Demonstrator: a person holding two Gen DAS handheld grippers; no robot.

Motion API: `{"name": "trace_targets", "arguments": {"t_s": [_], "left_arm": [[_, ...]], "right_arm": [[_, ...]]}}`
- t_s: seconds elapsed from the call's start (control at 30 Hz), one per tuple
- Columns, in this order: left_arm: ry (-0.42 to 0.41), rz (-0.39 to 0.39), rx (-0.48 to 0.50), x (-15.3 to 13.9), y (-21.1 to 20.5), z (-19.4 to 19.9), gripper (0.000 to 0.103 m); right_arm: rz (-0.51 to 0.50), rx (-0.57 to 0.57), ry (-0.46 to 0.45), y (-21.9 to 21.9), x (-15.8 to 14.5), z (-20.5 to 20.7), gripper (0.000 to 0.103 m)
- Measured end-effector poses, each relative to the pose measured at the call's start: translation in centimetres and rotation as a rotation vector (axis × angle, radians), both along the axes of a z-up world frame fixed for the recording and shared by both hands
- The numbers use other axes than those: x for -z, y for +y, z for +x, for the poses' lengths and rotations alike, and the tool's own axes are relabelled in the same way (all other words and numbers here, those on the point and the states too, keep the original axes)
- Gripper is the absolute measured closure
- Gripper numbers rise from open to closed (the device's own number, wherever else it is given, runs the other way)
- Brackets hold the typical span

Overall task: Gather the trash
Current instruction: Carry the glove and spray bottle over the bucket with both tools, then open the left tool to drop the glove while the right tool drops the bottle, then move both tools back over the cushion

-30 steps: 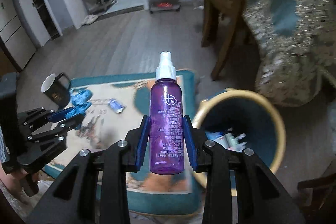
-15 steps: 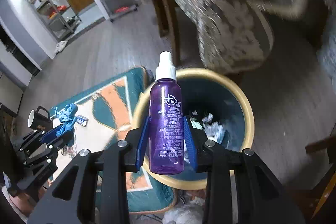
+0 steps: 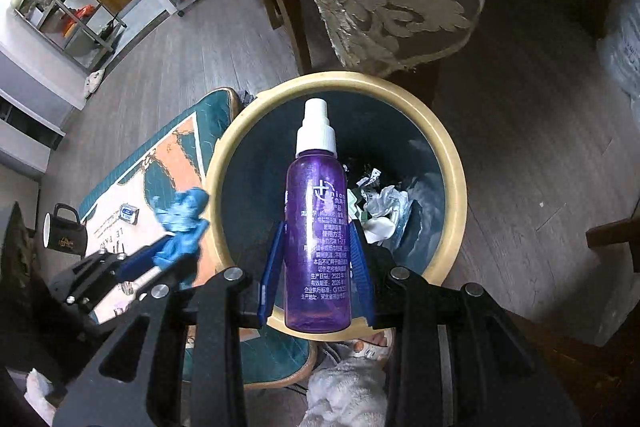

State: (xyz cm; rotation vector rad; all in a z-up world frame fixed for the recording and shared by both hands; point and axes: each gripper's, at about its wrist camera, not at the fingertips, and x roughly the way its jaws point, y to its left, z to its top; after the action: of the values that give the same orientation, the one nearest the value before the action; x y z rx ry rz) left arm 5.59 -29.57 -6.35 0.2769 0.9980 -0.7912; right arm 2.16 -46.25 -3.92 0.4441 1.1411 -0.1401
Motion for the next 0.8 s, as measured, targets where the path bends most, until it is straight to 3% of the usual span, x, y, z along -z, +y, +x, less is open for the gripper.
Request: {"name": "trace_targets", "arguments": {"t_s": [0.27,0.33,0.37,0.4,0.47,0.63,0.8], "left_arm": [[-0.04,0.035,0.025,1.9,-1.6,-0.3,0.073],[-0.05,0.031,0.028,2.2,-1.5,-0.4,0.061],[-0.069,0.042,0.026,2.3,-1.4,-0.5,0.039],[-0.096,0.055,0.024,2.2,-1.2,-0.6,0.03],[-0.121,0.046,0.026,1.7,-0.8,-0.7,0.03],[-0.108,-0.004,-0.025,0.0,1.5,-0.5,0.029],[-0.116,0.02,-0.075,-0.9,4.8,-0.3,0.028]], "right_arm": [[0.016,0.031,0.015,-0.8,0.4,-0.1,0.071],[0.021,0.042,0.021,-1.1,0.5,0.0,0.07],[0.026,0.048,0.024,-1.2,0.6,0.0,0.065],[0.028,0.05,0.022,-1.2,0.6,0.0,0.061],[0.015,0.058,0.012,-1.2,0.3,-0.1,0.049],[-0.005,0.07,-0.02,-1.0,-0.4,-0.2,0.042],[-0.035,0.063,-0.048,-0.1,-1.4,0.0,0.035]]}}
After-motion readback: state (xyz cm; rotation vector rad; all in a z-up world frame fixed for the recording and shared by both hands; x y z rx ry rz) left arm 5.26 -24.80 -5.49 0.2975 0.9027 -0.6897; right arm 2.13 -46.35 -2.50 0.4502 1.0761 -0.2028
